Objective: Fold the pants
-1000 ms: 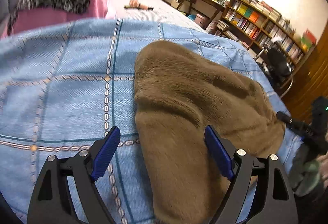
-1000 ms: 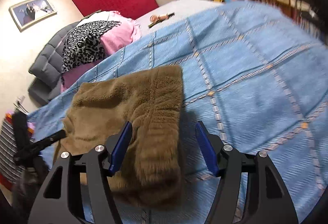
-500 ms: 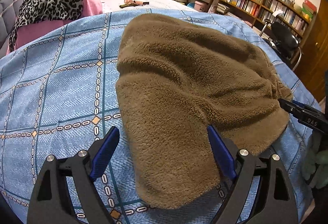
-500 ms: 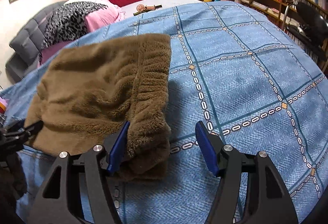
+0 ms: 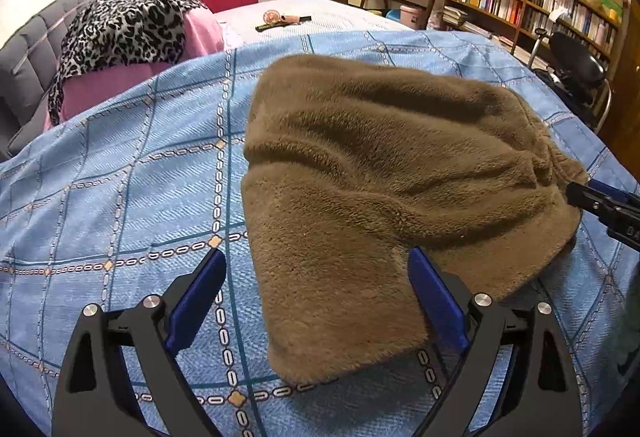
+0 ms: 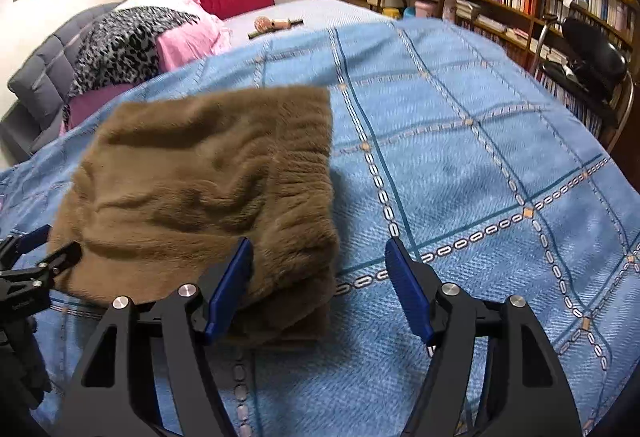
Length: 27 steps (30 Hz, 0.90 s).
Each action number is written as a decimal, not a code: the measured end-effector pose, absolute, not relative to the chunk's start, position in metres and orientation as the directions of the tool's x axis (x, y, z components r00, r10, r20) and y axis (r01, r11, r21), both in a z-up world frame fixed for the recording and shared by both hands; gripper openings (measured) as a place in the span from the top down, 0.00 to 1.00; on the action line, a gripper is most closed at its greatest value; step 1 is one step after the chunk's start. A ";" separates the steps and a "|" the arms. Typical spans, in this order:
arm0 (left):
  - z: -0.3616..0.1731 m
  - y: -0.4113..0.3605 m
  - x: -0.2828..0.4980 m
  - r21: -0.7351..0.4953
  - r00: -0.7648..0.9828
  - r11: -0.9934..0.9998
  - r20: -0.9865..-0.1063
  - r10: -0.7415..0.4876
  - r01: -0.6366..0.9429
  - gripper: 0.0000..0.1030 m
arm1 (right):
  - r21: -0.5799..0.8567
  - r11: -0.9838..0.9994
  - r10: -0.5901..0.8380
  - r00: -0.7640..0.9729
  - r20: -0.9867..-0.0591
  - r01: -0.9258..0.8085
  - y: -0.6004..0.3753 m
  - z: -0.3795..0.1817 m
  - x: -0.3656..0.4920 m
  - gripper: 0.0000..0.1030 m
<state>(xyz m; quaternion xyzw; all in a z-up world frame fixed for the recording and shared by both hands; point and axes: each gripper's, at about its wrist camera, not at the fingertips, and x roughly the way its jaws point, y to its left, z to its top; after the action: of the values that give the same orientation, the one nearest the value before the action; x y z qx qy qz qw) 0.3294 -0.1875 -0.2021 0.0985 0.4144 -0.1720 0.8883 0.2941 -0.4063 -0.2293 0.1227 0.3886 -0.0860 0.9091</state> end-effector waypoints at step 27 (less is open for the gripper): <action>-0.125 -0.189 0.299 0.133 0.735 0.959 -0.671 -0.099 0.250 0.08 | 0.138 0.979 -0.048 0.822 -0.567 0.153 -0.356 -0.148 0.251 0.03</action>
<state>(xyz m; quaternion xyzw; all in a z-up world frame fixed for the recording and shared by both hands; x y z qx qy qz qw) 0.2988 -0.1890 -0.1252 0.1075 0.3516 -0.0942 0.9252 0.2512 -0.3557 -0.1477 0.0889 0.2932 -0.0528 0.9504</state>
